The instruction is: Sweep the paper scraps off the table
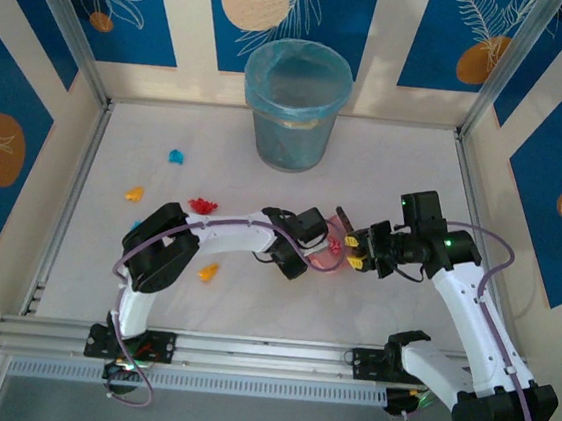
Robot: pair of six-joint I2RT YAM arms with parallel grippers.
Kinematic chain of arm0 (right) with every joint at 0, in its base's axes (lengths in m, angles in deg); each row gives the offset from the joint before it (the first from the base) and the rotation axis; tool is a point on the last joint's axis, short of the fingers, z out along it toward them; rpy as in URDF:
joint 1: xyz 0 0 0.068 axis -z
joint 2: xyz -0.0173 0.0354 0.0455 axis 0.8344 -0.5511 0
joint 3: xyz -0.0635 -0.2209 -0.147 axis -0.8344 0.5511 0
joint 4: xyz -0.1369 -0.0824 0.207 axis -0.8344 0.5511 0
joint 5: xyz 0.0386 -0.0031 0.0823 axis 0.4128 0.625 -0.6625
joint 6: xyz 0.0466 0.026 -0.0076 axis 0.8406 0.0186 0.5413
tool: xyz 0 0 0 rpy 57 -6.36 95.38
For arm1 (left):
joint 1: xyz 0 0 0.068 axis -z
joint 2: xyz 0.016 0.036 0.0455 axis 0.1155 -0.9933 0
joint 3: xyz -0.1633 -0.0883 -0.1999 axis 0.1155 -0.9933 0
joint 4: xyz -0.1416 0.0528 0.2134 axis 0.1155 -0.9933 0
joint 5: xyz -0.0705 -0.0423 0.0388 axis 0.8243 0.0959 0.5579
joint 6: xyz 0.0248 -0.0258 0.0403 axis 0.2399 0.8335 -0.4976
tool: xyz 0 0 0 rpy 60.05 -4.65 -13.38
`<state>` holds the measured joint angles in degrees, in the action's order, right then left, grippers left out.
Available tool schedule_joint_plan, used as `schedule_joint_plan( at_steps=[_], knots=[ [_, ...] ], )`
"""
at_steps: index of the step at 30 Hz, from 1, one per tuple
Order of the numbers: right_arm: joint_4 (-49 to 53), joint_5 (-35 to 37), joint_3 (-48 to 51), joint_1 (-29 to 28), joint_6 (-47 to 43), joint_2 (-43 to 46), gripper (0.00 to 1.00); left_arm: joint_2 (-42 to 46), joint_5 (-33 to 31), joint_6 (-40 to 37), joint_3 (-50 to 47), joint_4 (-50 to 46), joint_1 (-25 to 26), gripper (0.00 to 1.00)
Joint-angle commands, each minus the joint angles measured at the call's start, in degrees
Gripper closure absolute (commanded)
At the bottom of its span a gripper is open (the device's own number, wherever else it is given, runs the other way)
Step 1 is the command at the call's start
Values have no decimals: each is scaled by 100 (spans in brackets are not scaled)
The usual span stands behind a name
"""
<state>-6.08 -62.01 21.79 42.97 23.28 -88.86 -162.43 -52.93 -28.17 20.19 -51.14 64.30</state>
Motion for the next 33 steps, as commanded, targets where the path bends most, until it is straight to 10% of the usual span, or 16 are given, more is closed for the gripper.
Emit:
schedule_joint_plan(
  at_steps=[1, 33],
  knots=[
    [352, -81, -282, 66, -204, 30, 100, 112, -243, 130, -183, -150, 54, 100],
    [1222, 1256, -249, 1239, -709, 1000, 100, 1798, -725, 383, -590, 4, 83, 100]
  ],
)
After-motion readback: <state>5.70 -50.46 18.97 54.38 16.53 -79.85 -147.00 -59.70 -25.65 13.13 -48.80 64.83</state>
